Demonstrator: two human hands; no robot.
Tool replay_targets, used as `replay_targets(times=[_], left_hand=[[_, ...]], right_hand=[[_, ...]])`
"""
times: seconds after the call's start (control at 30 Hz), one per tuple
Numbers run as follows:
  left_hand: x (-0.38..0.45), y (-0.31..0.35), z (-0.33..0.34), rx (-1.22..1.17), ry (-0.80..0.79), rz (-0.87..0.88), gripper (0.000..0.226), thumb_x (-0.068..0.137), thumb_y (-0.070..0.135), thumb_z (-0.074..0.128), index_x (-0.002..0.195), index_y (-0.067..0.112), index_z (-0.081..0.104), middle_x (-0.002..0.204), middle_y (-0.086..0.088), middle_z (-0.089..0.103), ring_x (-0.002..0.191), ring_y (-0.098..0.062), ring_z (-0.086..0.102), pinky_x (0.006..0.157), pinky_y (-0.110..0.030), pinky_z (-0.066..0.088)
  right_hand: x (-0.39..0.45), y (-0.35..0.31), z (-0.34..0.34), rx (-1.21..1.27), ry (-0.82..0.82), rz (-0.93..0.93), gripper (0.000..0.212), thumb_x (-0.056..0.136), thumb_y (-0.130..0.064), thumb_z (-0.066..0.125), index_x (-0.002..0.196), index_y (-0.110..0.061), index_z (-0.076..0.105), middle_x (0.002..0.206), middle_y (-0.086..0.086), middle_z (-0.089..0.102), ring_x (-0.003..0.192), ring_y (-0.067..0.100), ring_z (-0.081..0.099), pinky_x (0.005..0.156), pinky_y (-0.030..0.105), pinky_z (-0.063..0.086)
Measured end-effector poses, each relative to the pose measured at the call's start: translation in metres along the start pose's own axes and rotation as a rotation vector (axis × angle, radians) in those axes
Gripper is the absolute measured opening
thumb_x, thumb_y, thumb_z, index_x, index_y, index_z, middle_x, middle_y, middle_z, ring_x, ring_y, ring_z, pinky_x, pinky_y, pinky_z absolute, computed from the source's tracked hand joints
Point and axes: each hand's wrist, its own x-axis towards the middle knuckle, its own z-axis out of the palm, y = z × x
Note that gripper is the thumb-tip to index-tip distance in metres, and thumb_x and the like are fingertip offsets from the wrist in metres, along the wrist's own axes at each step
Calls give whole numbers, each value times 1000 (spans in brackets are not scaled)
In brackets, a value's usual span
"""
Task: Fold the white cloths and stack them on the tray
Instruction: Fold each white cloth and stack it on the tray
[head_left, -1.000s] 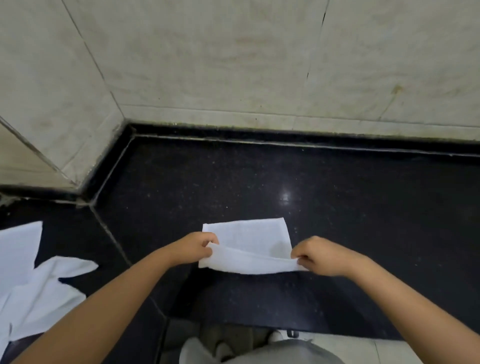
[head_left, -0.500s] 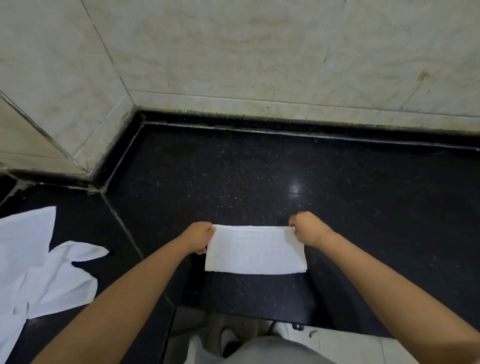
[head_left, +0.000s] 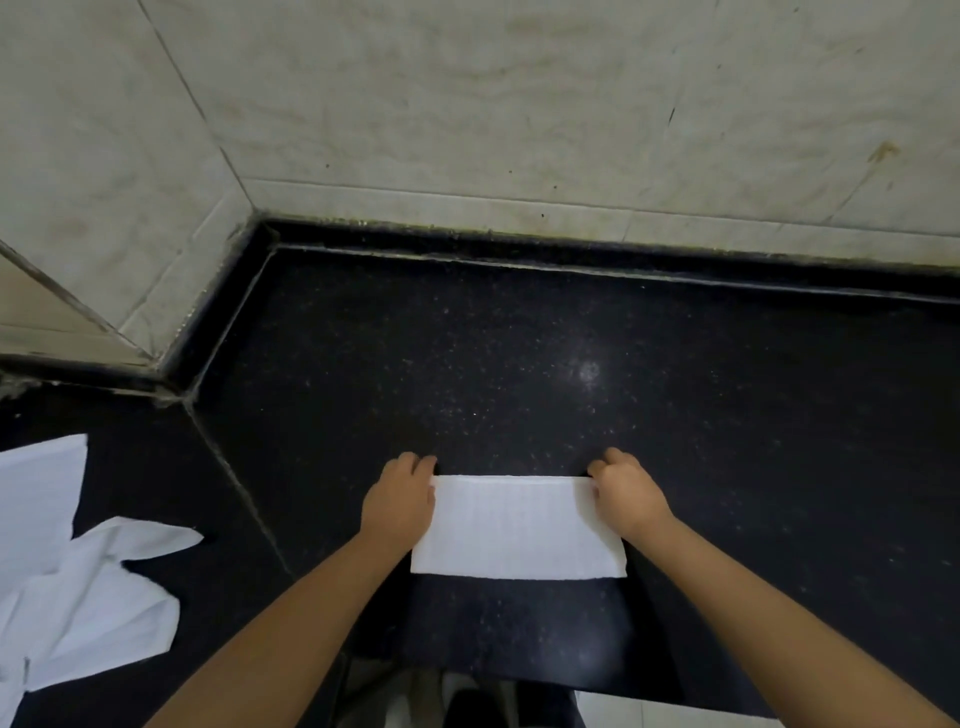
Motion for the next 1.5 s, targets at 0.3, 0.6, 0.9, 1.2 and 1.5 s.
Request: replay_targets(times=[0.3,0.6,0.9,1.2,1.5], left_hand=[[-1,4,-25,174,34,197,16,50,13,79,53,12,64,57,-4,57,48,-20,58,38,-24,41],[-8,11,-83,33,494,519,28,77,13,48,74,3,73,71,-13,67,58,-29,62,49,-32,51],[-44,4,-5,303,25,528,20,73,35,64,68,17,71,67,2,65,62,-17,61,52,-22,48],[-3,42,-5,211,-169,212,71,97,44,36,147,0,10,158,-11,2,147,-24,-1,119,-34,5],[-9,40,16,139,-215,107,105,58,59,-20,148,4,-7,157,-10,-14,145,-22,-14,113,-30,-12]], right_hand=[[-2,2,-17,52,37,-32,23,81,4,43,95,2,62,107,17,54,104,31,51,80,31,45],[-35,28,-72,270,673,-345,24,72,-15,44,74,-1,64,77,18,64,71,34,59,69,27,36],[-69,32,31,236,274,13,21,81,-15,64,99,-3,67,111,15,62,109,36,55,92,47,40],[-39,19,-3,249,36,399,25,86,-23,51,97,-2,59,109,13,58,100,29,55,78,34,46],[-30,-2,8,322,-36,588,16,84,-11,45,93,-7,59,105,10,62,88,23,59,72,30,45]])
